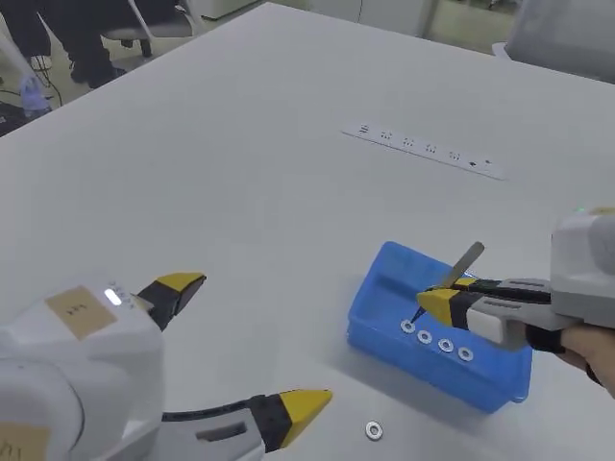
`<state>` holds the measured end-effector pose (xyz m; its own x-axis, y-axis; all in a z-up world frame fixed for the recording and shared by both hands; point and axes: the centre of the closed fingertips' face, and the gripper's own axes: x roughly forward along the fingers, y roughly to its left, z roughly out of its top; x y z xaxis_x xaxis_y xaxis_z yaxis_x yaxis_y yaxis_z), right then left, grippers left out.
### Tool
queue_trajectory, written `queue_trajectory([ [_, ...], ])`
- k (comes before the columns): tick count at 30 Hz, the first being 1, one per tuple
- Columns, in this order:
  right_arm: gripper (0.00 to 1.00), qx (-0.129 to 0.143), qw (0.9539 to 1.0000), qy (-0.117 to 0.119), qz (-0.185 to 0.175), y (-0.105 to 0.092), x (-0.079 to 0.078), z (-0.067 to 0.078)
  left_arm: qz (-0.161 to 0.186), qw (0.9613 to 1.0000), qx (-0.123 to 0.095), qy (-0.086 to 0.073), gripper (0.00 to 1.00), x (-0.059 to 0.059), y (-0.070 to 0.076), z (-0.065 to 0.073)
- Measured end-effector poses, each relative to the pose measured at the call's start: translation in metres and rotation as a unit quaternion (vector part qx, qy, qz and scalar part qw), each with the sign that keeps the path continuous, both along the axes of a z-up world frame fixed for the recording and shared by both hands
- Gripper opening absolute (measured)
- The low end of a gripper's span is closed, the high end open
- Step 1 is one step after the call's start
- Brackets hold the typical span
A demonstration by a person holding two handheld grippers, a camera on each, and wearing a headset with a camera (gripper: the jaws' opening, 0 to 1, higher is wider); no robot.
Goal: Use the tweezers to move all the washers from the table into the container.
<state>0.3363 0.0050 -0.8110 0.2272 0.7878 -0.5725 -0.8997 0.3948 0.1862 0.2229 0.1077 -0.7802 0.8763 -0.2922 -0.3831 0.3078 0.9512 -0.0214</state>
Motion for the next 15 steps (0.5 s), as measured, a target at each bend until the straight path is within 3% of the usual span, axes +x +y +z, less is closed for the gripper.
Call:
queue_trajectory([
  [7, 0.05, 0.010, 0.9999, -0.010, -0.004, -0.006, -0.005, 0.015, -0.001, 1.0000, 0.001, 0.001, 0.88, 0.000, -0.001, 0.000],
  [10, 0.05, 0.005, 0.9997, -0.023, 0.004, -0.007, -0.012, 0.022, -0.001, 1.0000, 0.000, 0.001, 0.88, 0.000, -0.001, 0.000],
  [15, 0.05, 0.017, 0.9995, -0.024, 0.012, -0.007, -0.023, 0.033, -0.001, 1.0000, 0.001, 0.001, 0.88, 0.000, -0.001, -0.001],
])
